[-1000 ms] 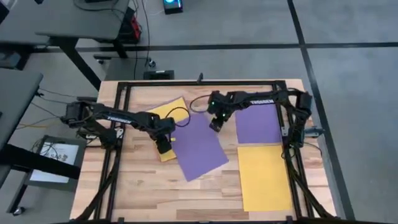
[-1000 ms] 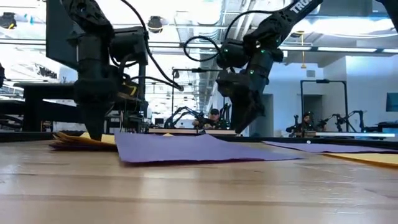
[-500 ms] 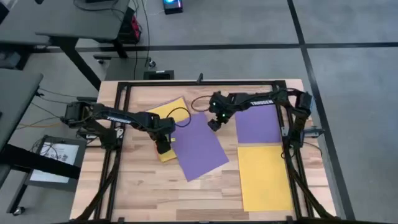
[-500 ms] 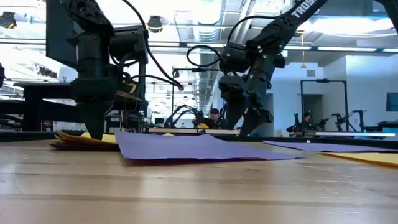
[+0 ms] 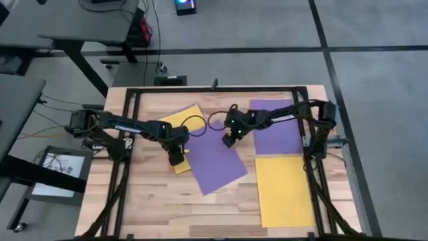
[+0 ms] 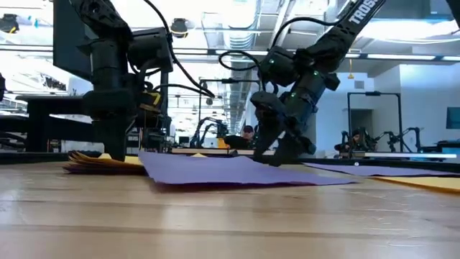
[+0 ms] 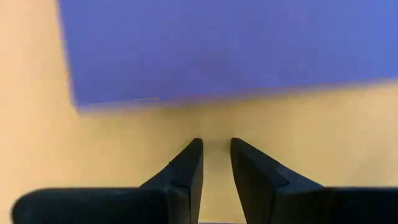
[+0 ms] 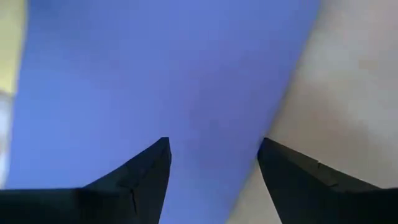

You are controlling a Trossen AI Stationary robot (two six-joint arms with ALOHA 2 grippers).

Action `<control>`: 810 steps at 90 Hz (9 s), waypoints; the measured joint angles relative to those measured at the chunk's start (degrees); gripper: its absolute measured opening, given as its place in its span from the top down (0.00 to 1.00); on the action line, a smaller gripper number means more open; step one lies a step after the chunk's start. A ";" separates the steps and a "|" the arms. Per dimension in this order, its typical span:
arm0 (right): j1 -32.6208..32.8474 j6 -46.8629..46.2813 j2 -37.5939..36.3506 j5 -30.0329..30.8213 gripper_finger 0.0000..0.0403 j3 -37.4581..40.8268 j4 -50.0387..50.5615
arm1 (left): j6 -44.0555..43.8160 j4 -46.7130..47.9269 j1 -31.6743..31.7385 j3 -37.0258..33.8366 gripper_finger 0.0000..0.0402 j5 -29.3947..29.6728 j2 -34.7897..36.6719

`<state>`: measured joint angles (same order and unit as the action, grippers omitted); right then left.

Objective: Organize paper
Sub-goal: Stack the purple paper on the top right purple paper, then stack the yellow paper on the bottom right yellow paper

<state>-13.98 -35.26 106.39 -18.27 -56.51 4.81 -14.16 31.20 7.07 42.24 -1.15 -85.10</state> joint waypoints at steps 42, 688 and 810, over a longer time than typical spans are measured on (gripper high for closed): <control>3.47 -5.54 1.15 -5.90 0.44 0.11 -5.96 | -0.21 -2.15 -0.02 0.00 0.84 0.11 0.00; -22.14 7.08 -13.53 16.49 0.70 11.63 36.73 | 3.84 12.00 0.11 5.22 0.84 0.22 11.91; 10.39 -31.41 -0.75 3.18 0.70 -4.37 2.49 | 7.72 -6.53 0.59 -7.85 0.84 -8.02 14.73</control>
<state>-3.58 -66.67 105.64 -15.09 -60.88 7.30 -6.45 24.67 7.66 34.39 -9.17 -70.37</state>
